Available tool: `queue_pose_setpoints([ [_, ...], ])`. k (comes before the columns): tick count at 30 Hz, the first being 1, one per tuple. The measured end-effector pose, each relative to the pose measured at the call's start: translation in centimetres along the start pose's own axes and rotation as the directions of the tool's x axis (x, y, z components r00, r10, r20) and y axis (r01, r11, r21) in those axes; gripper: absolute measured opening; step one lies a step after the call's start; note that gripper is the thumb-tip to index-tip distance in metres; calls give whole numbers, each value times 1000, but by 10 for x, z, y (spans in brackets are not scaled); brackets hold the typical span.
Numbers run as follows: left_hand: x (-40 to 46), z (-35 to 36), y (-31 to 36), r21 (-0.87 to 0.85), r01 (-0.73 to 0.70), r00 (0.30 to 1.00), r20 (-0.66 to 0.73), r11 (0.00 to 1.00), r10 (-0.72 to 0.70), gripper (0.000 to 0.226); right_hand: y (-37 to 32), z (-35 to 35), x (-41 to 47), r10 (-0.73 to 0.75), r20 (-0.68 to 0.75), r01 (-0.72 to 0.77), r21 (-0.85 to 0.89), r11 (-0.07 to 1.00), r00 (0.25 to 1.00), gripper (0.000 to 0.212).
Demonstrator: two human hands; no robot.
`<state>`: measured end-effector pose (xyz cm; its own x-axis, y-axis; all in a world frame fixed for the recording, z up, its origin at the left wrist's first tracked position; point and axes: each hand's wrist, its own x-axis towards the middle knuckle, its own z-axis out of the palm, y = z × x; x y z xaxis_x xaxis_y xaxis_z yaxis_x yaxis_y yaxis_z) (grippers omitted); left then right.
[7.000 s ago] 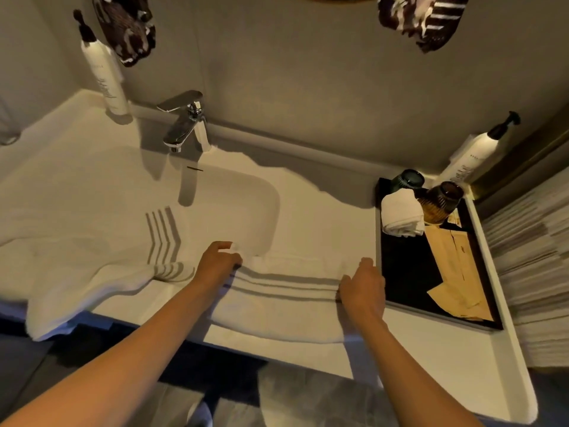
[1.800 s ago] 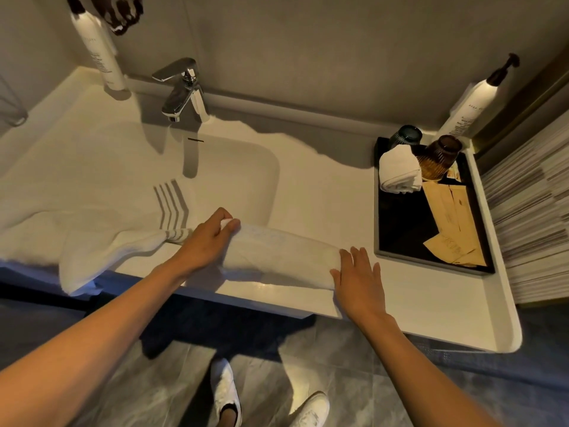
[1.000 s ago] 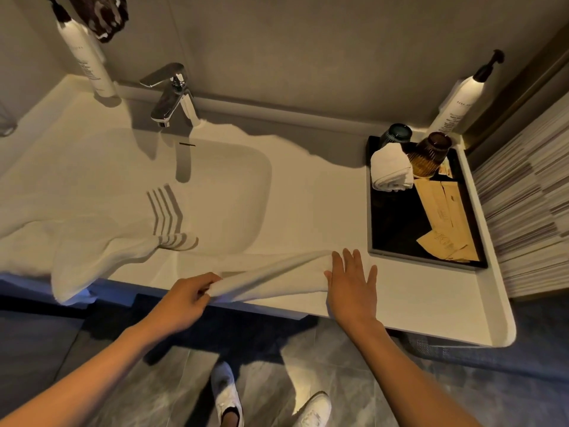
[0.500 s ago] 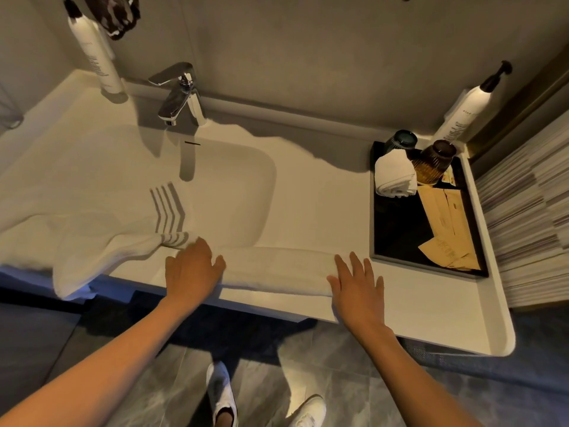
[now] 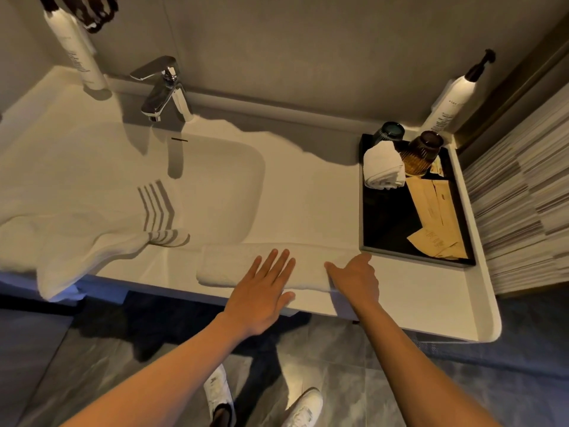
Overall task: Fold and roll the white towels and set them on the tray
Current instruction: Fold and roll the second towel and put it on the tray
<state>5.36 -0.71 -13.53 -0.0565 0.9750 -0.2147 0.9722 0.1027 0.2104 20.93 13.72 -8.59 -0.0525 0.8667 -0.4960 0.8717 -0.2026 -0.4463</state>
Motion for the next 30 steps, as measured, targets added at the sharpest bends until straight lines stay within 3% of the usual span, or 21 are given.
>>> queue_pose_setpoints([
  [6, -4, -5, -12, 4, -12, 1000, -1, 1000, 12, 64, 2, -14, 15, 9, 134, -14, 32, 999, 991, 47],
  [10, -26, -4, -29, 8, 45, 997, -56, 999, -45, 63, 21, -32, 22, 76, 85, -83, 72, 994, 993, 48],
  [16, -44, 6, -29, -60, 156, 975, -152, 986, -164, 60, 33, -52, 15, 153, -13, -153, -8, 988, 988, 39],
  [20, -44, 3, -31, -39, 192, 964, -181, 981, -196, 56, 4, -56, -4, 16, -94, -18, -20, 1000, 995, 41],
  [25, -44, -6, -32, -108, 201, 968, -134, 974, -214, 54, -63, -46, -44, -211, -14, 211, 31, 977, 977, 46],
  [28, -41, -23, -34, -292, 189, 969, -101, 938, -226, 61, -89, -15, -74, -334, 57, 334, 16, 942, 941, 30],
  [30, -39, -33, -38, -495, 211, 960, -59, 843, -275, 56, -100, 11, -87, -373, 77, 370, 52, 928, 925, 25],
])
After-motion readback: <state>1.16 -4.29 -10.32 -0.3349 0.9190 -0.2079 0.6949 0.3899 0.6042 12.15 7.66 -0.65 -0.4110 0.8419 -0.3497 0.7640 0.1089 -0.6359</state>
